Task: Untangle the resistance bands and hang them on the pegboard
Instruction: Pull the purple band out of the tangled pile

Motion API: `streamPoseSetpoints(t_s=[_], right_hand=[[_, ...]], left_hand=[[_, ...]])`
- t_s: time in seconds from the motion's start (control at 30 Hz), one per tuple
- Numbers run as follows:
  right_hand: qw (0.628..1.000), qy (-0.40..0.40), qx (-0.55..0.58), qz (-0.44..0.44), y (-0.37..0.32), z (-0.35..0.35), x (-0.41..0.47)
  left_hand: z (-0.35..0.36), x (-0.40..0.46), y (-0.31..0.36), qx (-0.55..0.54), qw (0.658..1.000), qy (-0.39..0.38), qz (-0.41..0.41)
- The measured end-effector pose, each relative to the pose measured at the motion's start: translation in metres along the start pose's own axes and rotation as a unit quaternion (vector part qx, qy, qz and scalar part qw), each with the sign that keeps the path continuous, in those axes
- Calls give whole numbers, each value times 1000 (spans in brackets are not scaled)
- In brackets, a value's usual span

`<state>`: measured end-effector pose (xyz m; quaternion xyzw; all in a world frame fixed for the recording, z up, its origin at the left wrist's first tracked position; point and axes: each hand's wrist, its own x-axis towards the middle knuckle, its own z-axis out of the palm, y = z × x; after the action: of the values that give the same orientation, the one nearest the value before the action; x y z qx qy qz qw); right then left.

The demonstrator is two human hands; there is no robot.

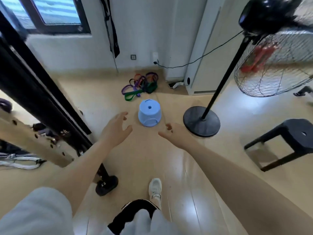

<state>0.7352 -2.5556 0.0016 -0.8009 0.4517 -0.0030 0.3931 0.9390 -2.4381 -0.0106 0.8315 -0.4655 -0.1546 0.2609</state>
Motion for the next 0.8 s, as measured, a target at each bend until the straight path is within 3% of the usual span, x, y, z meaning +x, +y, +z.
streamPoseSetpoints(t_s=[0.13,0.37,0.57,0.8], right_hand=[[999,-19,37,35,-7,-68,105],[997,-28,-4,73,0,-151,288],[996,-70,-40,23,-27,-190,469],[978,-189,-72,-50,-121,-175,621]], left_hand=[[0,113,18,7,999,-34,-9],[20,287,53,-46,996,-81,-2],[39,424,37,-53,994,-78,-55],[-10,541,-19,-59,985,-18,-160]])
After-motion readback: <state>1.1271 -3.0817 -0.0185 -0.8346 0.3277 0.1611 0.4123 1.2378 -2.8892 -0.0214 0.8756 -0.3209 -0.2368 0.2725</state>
